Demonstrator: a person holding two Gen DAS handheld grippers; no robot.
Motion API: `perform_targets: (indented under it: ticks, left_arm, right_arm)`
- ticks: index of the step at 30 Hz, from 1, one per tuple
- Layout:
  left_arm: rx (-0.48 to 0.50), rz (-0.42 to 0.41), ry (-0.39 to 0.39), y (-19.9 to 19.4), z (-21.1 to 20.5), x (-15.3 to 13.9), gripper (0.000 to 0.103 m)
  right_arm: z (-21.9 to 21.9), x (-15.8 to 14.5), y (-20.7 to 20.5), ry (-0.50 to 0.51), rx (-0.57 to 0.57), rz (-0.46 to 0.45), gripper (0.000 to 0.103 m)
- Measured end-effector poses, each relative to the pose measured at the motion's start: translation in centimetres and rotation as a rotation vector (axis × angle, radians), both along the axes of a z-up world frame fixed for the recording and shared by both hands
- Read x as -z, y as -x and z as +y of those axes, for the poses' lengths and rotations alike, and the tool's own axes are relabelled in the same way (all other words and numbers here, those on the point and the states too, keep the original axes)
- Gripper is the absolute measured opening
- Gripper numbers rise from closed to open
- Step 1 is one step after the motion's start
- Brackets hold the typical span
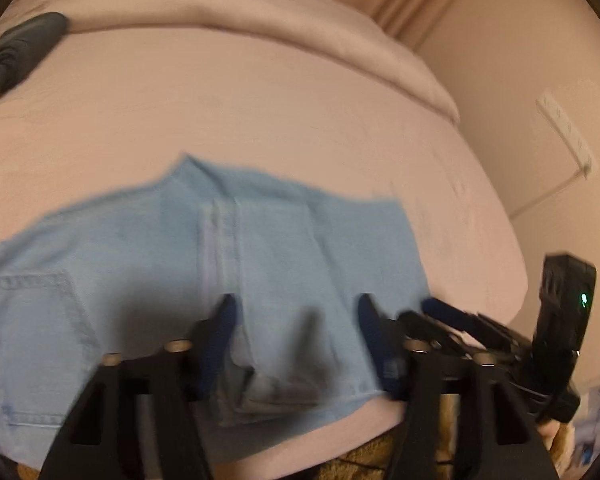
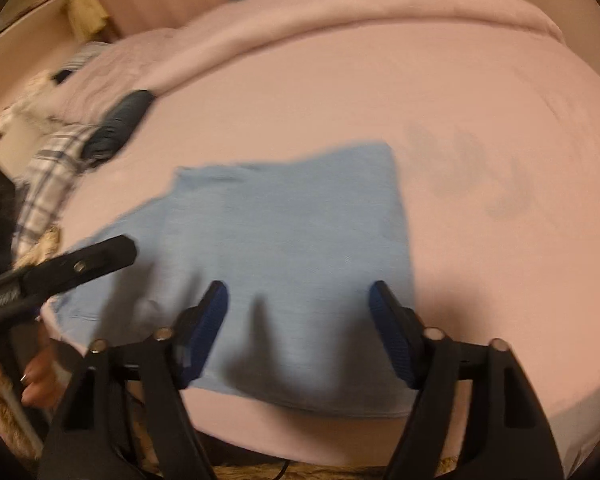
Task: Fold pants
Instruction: 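Lower the stack onto the bed and open the right tool, then move the open left tool to the elastic waistband of the jeans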
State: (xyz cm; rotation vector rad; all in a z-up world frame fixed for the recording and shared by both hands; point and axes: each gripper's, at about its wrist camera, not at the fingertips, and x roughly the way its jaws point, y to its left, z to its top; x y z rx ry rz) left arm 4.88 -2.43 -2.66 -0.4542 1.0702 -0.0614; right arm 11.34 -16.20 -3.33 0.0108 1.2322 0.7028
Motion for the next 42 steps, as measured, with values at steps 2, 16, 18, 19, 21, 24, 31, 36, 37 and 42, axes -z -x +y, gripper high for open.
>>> perform_targets:
  ticks: [2,16,18,19,21,24,31,36,37,42]
  left_arm:
    - [0.016,0.074,0.02,-0.2,-0.8,2.4,0.039]
    - [0.003,0.048,-0.095,1.5,-1.8,3.3,0.027]
    - [0.006,0.046,-0.091,1.9,-1.5,3.2,0.027]
    - [0.008,0.046,-0.091,2.1,-1.5,3.0,0.027]
    - [0.012,0.044,-0.091,2.5,-1.2,2.6,0.027]
    - [0.003,0.038,-0.082,2.8,-0.6,1.5,0.027]
    - [-0.087,0.002,-0.1,4.6,2.1,-0.1,0.027]
    - [-0.176,0.043,-0.076,6.1,5.0,0.5,0.027]
    - [-0.197,0.051,-0.073,6.5,5.6,0.7,0.027]
    - [-0.247,0.065,-0.079,7.6,7.5,0.9,0.027]
  right_arm:
    - [0.1,1.3,0.5,0.039,-0.006,-0.004,0.056]
    - [-1.2,1.2,1.6,0.097,-0.041,-0.071,0.056]
    - [-1.2,1.0,1.7,0.104,-0.046,-0.064,0.056]
    - [-1.2,0.9,1.7,0.109,-0.048,-0.057,0.055]
    - [-1.3,0.3,1.5,0.115,-0.049,-0.043,0.055]
    - [-1.1,-0.4,0.4,0.09,-0.056,-0.042,0.055]
    - [1.0,-1.7,-4.2,0.086,-0.012,-0.097,0.056]
    - [3.3,1.5,-6.4,0.101,-0.026,-0.001,0.059]
    - [3.7,2.4,-6.2,0.127,-0.035,0.001,0.059]
    - [4.6,2.4,-5.1,0.154,-0.071,-0.082,0.069]
